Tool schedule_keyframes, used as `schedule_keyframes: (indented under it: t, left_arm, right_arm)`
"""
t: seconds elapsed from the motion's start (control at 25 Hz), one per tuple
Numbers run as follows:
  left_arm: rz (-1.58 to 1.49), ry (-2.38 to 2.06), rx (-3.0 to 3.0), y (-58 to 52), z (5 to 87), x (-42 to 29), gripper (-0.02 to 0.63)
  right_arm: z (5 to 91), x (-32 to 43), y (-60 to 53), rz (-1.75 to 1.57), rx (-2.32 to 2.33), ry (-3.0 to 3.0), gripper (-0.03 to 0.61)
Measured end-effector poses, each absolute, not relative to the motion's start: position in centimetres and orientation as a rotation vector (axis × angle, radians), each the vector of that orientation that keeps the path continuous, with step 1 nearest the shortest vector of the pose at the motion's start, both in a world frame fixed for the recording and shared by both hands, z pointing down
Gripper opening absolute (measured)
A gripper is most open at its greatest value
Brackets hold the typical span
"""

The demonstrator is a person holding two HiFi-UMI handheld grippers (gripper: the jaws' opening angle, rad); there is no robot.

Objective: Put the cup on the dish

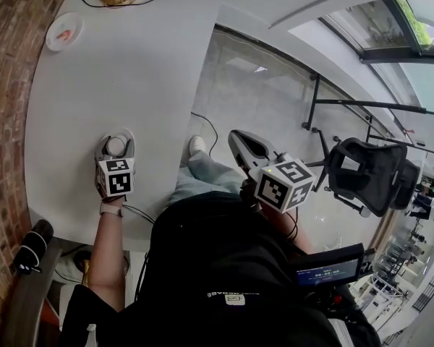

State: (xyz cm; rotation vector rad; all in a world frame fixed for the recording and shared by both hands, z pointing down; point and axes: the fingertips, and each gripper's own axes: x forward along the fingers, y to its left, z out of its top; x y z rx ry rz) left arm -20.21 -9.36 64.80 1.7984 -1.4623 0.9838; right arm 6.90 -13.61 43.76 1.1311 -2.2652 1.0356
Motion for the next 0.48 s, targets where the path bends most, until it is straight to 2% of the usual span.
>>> schedule_keyframes:
  t: [0.48]
  left_arm:
    - [0.995,-1.438,1.798,-9.82,65.15,-20.38,0.262]
  right_arm:
    - [43.87,7.06,-13.47,1.045,1.149,-2.263,0.003]
